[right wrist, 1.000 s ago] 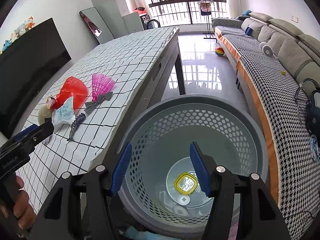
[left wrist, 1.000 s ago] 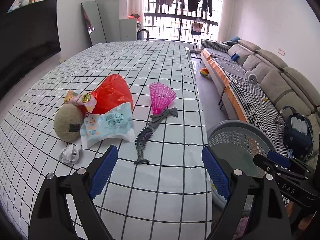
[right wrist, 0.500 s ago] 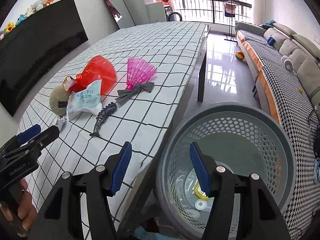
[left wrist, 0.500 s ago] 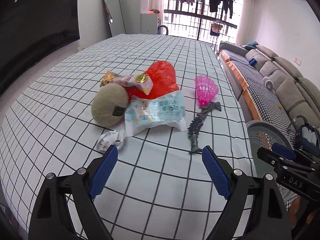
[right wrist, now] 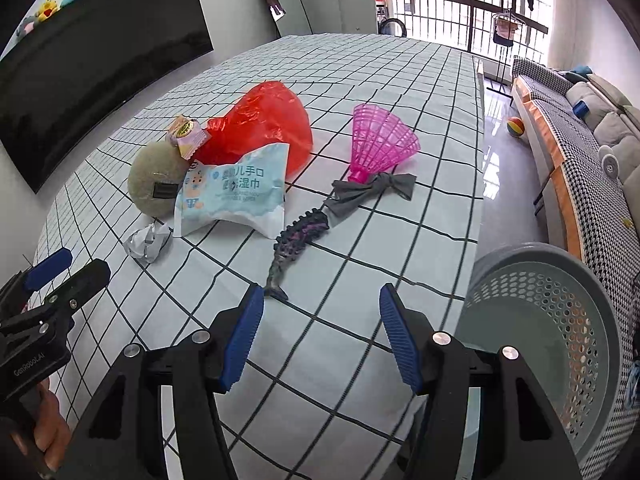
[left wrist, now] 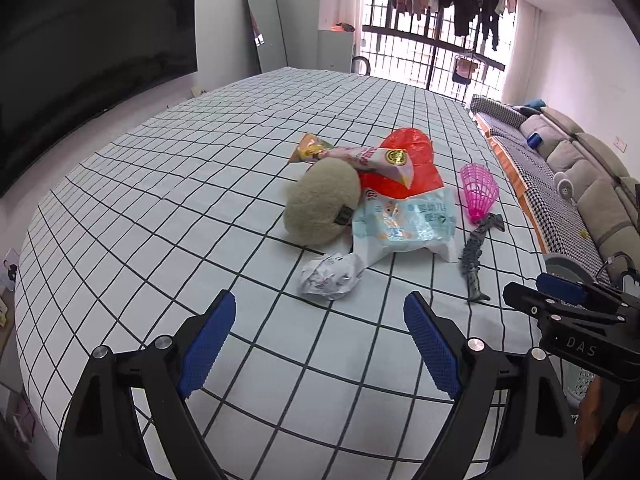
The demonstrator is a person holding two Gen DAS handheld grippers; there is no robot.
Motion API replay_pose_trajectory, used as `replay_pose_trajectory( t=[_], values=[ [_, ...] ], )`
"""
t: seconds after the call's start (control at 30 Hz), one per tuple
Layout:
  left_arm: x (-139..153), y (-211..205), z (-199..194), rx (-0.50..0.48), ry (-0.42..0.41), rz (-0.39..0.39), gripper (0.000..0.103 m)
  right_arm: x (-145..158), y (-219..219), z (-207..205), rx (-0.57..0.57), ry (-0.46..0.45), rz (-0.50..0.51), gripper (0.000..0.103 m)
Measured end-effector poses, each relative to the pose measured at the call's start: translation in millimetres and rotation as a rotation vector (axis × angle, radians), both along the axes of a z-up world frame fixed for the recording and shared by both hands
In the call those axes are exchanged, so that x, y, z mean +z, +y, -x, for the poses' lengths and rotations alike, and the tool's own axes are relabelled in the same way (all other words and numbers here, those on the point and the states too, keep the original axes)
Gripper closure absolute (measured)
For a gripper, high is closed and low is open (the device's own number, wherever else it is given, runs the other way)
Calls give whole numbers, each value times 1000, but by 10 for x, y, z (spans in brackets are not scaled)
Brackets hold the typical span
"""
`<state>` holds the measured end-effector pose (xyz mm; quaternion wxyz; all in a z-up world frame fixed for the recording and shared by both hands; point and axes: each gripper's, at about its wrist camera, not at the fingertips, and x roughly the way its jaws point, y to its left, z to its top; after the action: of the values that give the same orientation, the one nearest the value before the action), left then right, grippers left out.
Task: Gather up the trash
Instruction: 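Close the right tool on the dark toy lizard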
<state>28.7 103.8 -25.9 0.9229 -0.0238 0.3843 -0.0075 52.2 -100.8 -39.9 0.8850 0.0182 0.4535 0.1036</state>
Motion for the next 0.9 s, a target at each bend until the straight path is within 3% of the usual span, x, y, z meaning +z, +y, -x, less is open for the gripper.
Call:
replay_pose_trajectory(
  t=[0.9],
  values=[
    [-176,305,-70,76,46,37,19,-217,384,-527,-15,46,116,46]
  ],
)
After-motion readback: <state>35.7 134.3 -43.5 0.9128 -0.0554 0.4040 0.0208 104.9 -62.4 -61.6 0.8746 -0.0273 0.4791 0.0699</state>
